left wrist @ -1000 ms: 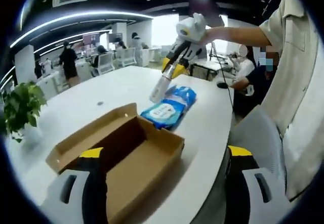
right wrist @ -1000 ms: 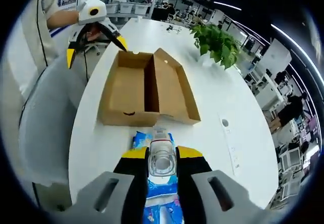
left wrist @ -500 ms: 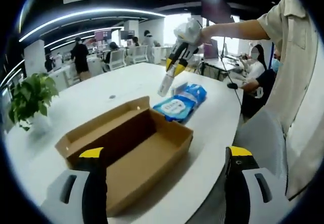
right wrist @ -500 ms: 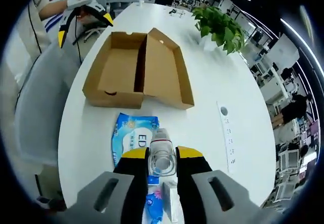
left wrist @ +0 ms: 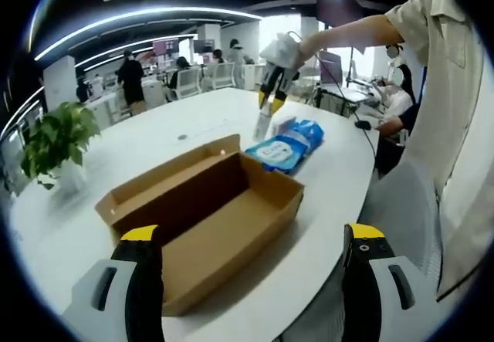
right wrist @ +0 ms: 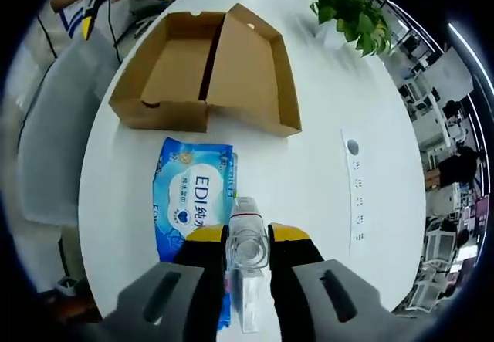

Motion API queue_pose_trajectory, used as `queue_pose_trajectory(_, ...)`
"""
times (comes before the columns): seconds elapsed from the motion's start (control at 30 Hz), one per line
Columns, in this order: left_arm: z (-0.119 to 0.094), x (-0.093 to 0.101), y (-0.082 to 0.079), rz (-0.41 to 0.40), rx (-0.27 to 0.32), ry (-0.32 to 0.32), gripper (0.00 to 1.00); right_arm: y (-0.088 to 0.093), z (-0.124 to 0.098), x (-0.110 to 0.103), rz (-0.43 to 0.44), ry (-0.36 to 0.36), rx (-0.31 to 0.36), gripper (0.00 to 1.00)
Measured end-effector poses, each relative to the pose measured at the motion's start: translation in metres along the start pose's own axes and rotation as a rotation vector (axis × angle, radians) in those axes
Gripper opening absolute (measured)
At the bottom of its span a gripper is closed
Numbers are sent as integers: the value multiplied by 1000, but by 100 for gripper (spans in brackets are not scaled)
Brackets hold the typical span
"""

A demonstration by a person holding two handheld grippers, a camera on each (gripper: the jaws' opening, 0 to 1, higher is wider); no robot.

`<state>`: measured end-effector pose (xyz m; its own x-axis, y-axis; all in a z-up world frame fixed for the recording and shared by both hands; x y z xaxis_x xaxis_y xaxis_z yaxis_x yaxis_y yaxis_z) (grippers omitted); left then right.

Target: Operate the shoe box by opening the lid, removing the specified soft item, and placing it in the target area until the item is outside and the box remains undamaged.

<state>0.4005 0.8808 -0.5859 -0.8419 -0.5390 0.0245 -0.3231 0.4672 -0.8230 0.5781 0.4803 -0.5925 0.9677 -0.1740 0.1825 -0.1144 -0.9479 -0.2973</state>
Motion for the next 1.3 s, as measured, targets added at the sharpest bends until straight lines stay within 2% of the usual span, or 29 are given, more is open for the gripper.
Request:
queue_pose_trajectory(0.4, -8, -1, 15, -57, -9, -57, 100, -3, 23, 11, -4, -32, -32, 18)
queue_pose_trajectory(0.73, -15, -4, 25, -106, -9, -89, 100, -10, 36, 14, 12, -64, -16, 18)
queue_pose_trajectory(0.83, -15, -8, 27, -119, -11, -100, 100, -12, 37, 17, 32, -68, -4, 18)
queue_pose_trajectory(1.3, -17, -20, 33, -157, -20, -153, 95, -11, 38, 25, -4, -41, 2, 23)
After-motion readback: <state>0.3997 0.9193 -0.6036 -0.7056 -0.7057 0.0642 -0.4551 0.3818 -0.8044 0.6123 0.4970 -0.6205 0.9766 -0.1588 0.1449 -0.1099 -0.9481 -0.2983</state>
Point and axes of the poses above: the point that each gripper's makers call its tool centre point, and the gripper's own axes: z roughly forward along the fingers, x roughly to its right, y roughly out of its underside, the point moved 10 cm from there along -z, roughly backward along the fingers
